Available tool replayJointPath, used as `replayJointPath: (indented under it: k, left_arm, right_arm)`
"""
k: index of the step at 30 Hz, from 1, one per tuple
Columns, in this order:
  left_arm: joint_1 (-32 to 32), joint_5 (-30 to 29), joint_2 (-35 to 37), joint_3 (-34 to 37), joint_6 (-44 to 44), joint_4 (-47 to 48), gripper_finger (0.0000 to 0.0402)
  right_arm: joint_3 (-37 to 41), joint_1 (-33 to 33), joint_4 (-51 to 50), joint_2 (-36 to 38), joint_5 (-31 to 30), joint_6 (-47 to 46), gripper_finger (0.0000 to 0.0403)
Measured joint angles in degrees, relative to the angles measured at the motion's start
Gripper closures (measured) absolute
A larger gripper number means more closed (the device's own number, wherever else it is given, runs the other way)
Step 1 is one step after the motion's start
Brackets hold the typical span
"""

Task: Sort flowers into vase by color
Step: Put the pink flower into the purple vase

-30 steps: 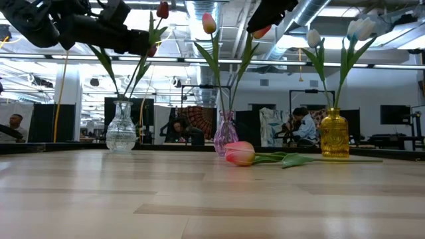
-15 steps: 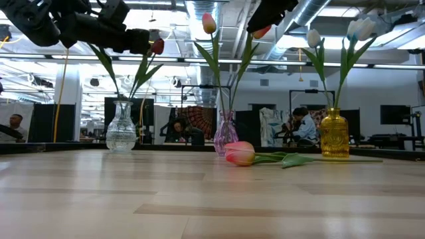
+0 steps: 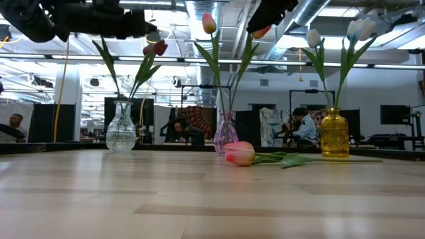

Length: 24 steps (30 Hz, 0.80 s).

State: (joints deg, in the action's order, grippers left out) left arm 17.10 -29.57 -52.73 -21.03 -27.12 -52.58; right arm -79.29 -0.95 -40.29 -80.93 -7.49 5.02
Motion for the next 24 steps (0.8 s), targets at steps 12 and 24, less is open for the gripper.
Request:
replayJointPath:
  k: [12, 24]
  left_arm:
    - [-6.53, 8.85, 2.07, -0.05, -1.09, 0.12, 0.0255]
    - [-15.5, 12.89, 2.01, -0.05, 0.53, 11.42, 0.0255]
  right_arm:
    - [0.0, 2.28, -2.07, -0.02, 1.8, -0.02, 0.0245]
    - [2.36, 7.36, -3.09, -0.02, 2.16, -5.86, 0.0245]
